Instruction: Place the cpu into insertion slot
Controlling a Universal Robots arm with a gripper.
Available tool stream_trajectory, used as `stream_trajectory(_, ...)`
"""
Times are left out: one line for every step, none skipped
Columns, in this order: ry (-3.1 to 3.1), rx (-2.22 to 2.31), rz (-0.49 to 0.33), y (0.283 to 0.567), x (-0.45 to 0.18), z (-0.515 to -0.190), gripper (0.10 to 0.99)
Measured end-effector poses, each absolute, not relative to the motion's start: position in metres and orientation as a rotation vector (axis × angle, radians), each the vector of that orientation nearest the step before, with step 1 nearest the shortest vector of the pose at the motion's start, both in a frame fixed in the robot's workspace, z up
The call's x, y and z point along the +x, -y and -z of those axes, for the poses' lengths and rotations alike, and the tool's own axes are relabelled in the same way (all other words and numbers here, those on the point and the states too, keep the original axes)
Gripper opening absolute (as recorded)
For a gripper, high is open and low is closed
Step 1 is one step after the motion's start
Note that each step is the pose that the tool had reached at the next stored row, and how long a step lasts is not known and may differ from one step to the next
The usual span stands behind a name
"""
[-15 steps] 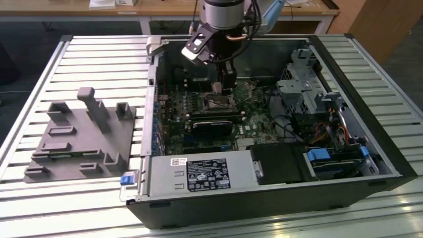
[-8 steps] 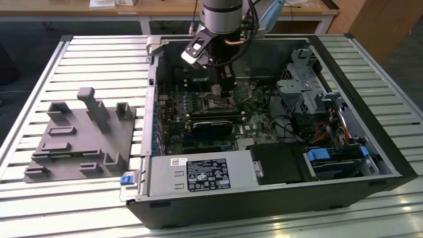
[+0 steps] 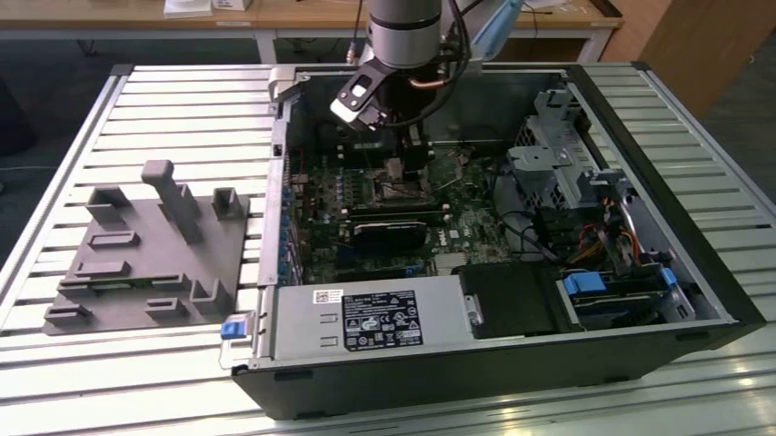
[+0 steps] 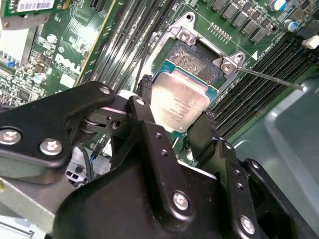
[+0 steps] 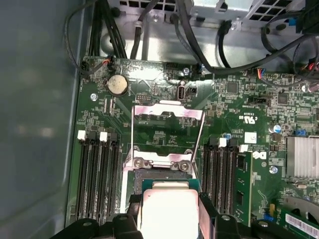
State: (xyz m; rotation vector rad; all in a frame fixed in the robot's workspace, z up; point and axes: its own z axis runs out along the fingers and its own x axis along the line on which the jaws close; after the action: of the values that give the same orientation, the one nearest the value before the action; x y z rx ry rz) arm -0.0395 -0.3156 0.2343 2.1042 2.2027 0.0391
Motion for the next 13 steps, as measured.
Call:
stream_trajectory(-2.202, 2.105, -0.039, 0.315, -0.040, -0.233, 0.537)
stream_trajectory(-2.202, 2.105, -0.039, 0.315, -0.040, -0.232, 0.537)
stream_trajectory(-2.200, 2.107, -0.039, 0.314, -0.040, -0.230, 0.537)
stream_trajectory(-2.198, 2.110, -0.039, 0.314, -0.040, -0.229, 0.537)
stream_trajectory(-2.194, 2.113, -0.038, 0.313, -0.040, -0.228, 0.537)
stream_trajectory(-2.191, 2.116, -0.038, 0.313, -0.040, -0.227, 0.537)
stream_trajectory(-2.189, 2.118, -0.038, 0.313, -0.040, -0.226, 0.537)
stream_trajectory(-2.188, 2.119, -0.038, 0.313, -0.040, -0.225, 0.537)
stream_trajectory(-2.188, 2.120, -0.038, 0.313, -0.040, -0.224, 0.537)
stream_trajectory(-2.187, 2.120, -0.038, 0.313, -0.040, -0.222, 0.537)
stream_trajectory(-2.187, 2.120, -0.038, 0.313, -0.041, -0.221, 0.537)
stream_trajectory(-2.187, 2.120, -0.038, 0.313, -0.041, -0.220, 0.537)
stream_trajectory(-2.187, 2.120, -0.038, 0.313, -0.041, -0.219, 0.537)
